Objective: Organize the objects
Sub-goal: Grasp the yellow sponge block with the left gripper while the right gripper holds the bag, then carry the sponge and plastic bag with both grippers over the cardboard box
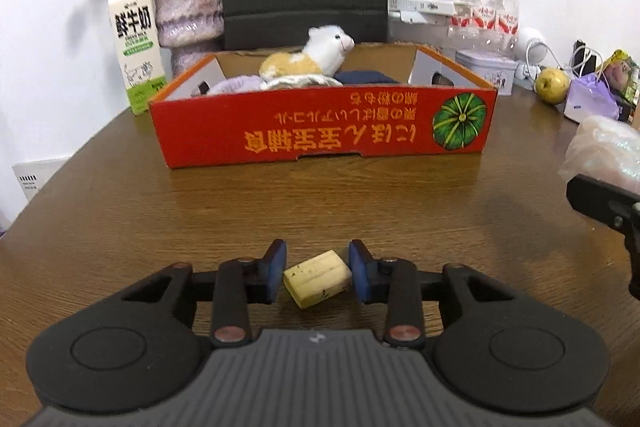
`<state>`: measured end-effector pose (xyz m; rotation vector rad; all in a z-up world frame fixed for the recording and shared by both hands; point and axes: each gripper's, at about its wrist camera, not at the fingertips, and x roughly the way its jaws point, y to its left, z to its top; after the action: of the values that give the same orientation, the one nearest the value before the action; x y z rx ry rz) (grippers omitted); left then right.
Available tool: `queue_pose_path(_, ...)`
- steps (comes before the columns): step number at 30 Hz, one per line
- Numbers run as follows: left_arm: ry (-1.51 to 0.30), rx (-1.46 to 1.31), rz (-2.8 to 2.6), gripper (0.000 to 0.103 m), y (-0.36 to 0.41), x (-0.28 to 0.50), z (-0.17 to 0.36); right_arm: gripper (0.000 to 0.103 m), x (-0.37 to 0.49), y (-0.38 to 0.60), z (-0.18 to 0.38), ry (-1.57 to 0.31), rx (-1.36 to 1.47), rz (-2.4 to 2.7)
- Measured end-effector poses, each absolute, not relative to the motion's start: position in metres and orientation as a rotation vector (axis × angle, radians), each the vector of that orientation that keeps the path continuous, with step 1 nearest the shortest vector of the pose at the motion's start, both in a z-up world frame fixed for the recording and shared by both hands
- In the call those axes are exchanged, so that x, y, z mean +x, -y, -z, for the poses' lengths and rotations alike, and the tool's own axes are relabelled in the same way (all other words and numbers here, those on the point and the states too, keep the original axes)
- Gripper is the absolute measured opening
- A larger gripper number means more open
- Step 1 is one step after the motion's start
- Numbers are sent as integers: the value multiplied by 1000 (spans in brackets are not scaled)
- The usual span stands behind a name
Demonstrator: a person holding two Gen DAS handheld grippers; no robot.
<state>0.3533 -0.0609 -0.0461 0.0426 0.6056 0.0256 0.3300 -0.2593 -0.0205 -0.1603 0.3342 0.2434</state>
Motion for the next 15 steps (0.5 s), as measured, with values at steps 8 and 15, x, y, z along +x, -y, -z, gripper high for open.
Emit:
queue_pose_path(8, -534, 51, -25, 35, 58, 335, 35, 44, 331, 257, 23, -342, -165, -246)
queue_pose_path(15, -468, 34, -26, 35, 54, 321, 20, 44, 327, 249, 21, -330, -161, -263)
